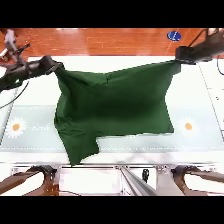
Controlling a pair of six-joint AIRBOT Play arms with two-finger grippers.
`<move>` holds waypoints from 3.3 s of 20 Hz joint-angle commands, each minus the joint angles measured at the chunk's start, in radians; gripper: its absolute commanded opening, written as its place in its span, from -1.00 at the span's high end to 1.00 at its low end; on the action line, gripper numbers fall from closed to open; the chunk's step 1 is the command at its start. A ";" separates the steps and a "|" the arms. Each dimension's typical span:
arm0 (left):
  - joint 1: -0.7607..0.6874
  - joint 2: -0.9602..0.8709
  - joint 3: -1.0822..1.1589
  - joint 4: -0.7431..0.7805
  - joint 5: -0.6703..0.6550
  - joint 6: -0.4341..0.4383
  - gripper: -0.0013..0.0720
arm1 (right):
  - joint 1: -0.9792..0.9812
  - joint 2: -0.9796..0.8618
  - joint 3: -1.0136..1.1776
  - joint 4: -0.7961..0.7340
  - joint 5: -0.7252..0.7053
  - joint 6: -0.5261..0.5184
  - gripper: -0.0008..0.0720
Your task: Fold the shirts.
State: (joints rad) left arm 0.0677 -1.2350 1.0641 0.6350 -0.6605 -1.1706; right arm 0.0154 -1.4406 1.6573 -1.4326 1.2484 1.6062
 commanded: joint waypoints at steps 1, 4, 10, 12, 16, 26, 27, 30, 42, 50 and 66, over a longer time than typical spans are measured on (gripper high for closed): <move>-0.026 -0.210 0.148 -0.004 -0.019 0.007 0.92 | -0.053 -0.211 0.124 0.190 -0.063 0.039 0.92; -0.026 -0.267 0.169 -0.002 -0.032 0.008 0.65 | -0.122 -0.306 0.132 0.414 -0.107 0.039 0.59; 0.160 -0.253 0.226 0.335 -0.468 -0.123 -0.42 | -0.301 -0.280 0.132 0.505 0.115 -0.109 -0.15; 0.298 -0.212 0.180 0.430 -0.628 -0.126 -0.42 | -0.367 -0.220 0.116 0.375 0.225 -0.150 -0.15; 0.560 -0.047 -0.128 0.417 -0.677 -0.068 -0.42 | -0.456 -0.002 -0.168 0.268 0.104 -0.174 -0.15; 0.577 -0.048 -0.459 0.229 -0.658 0.060 -0.42 | -0.460 0.333 -0.892 0.571 -0.110 -0.334 -0.15; 0.552 -0.060 -0.459 0.229 -0.652 0.063 -0.42 | -0.460 0.337 -0.906 0.571 -0.107 -0.334 -0.15; 0.484 -0.092 -0.459 0.222 -0.586 0.063 -0.42 | -0.460 0.337 -0.914 0.571 -0.093 -0.334 -0.15; 0.414 -0.141 -0.455 0.227 -0.570 0.085 0.91 | -0.626 0.337 -1.014 0.283 0.066 -0.234 -0.15; 0.414 -0.141 -0.455 0.227 -0.560 0.085 0.91 | -0.490 0.216 -1.086 0.356 -0.008 -0.239 -0.15; 0.414 0.203 -0.088 -0.533 -0.444 0.243 0.92 | -0.249 0.206 -0.115 0.554 0.059 -0.229 0.92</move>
State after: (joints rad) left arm 0.4812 -1.1667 0.8127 0.4091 -1.1713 -1.0027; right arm -0.2459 -1.2766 1.2095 -0.8852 1.2686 1.3396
